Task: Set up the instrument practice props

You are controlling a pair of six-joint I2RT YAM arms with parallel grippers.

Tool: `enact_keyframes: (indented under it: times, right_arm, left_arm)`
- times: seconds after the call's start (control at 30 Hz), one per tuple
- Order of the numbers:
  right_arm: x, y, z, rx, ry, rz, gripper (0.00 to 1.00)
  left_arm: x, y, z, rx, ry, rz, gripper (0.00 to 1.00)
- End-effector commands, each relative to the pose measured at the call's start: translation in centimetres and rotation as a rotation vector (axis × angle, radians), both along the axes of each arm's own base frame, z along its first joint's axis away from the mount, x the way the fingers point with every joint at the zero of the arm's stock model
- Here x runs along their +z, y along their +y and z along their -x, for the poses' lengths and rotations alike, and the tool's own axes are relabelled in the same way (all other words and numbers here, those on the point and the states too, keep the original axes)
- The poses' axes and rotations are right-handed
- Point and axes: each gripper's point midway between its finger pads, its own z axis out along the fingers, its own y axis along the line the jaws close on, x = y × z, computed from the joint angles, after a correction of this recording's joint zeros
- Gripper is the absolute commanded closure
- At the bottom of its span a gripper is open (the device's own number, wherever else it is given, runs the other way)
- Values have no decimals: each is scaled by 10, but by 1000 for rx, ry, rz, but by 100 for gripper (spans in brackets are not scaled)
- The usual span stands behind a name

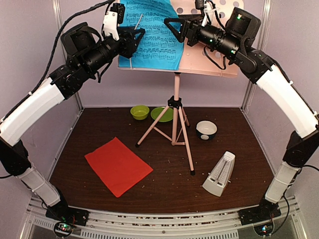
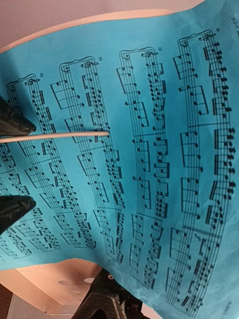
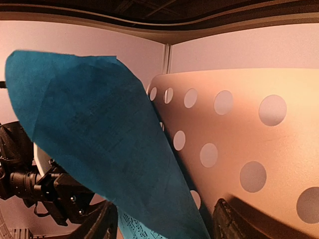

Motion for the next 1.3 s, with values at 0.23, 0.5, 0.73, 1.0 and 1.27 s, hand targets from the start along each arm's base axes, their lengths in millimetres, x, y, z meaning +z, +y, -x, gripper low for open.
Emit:
enact_keyframes:
  times: [0.23, 0.5, 0.73, 1.0, 1.27]
  right_arm:
    - [41, -34, 18, -67, -44, -101, 10]
    - [55, -61, 32, -114, -50, -129, 0]
    - [47, -81, 48, -119, -6, -146, 0]
    - [17, -101, 58, -146, 58, -147, 0]
    - [-4, -115, 67, -159, 116, -138, 0]
  left_arm:
    - [36, 16, 28, -46, -81, 67, 32]
    - [33, 36, 40, -14, -26, 87, 7]
    - [8, 68, 35, 109, 146, 73, 2]
    - [-30, 110, 43, 166, 318, 155, 2]
    - [-89, 135, 39, 213, 519, 170, 2]
